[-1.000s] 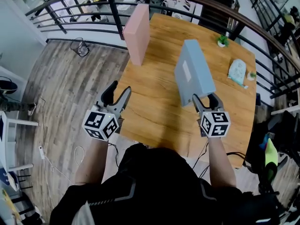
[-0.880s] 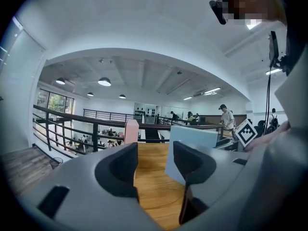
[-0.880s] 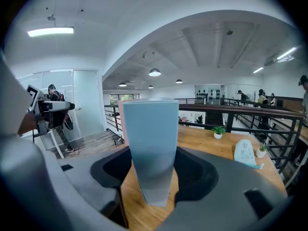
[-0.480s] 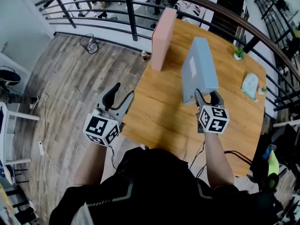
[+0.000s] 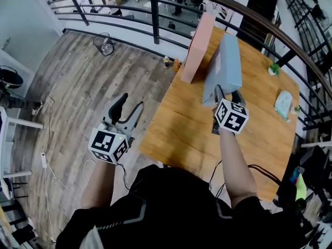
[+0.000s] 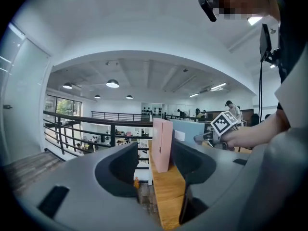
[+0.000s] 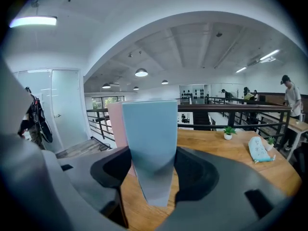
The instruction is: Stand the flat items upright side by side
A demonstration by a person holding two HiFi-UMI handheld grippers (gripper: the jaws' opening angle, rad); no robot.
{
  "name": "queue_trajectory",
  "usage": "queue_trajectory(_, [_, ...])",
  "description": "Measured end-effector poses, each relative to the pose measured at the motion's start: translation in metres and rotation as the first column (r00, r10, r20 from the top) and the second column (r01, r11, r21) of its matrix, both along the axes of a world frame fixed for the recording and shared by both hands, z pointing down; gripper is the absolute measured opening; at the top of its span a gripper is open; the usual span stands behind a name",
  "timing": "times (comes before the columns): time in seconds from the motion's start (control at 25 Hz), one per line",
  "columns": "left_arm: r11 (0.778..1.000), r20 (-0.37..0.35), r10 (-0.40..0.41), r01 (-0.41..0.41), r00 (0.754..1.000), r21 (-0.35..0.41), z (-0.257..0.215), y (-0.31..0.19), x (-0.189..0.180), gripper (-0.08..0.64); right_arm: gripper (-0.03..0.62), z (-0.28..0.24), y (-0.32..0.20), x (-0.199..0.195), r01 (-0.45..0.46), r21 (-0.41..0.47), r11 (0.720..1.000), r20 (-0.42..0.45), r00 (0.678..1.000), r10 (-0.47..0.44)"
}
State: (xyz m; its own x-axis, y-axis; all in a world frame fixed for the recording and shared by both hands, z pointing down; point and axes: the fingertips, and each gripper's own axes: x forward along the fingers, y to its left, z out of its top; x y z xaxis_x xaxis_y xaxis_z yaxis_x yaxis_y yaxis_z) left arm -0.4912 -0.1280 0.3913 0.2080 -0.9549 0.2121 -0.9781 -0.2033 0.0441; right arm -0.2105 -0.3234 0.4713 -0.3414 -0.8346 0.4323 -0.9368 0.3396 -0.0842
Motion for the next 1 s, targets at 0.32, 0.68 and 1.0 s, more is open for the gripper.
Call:
queue_trajectory(0.32, [0.998,-0.020,-0.064,0.064,0.998,0.026,-0.010,0.012,-0.041,0.247,0.291,-0.002,-0.045,-0.040,-0.063,-0.001,0.998,0.021,0.998,0.063])
queue_trajectory(0.68, [0.990,-0.013,-0.135,0.136,0.991,0.038,-0.017,0.019,-0.068,0.242,0.299,-0.002,-0.070,-0.065,-0.105,-0.025,0.994,0.067,0.992,0.106])
queue_trajectory(1.0, [0.987,-0.038,-0.154,0.156,0.987,0.032,-0.009,0.022,-0.068,0.242,0.364,0.016,-0.056,-0.074,0.135,-0.054,0.989,0.092,0.987,-0.130])
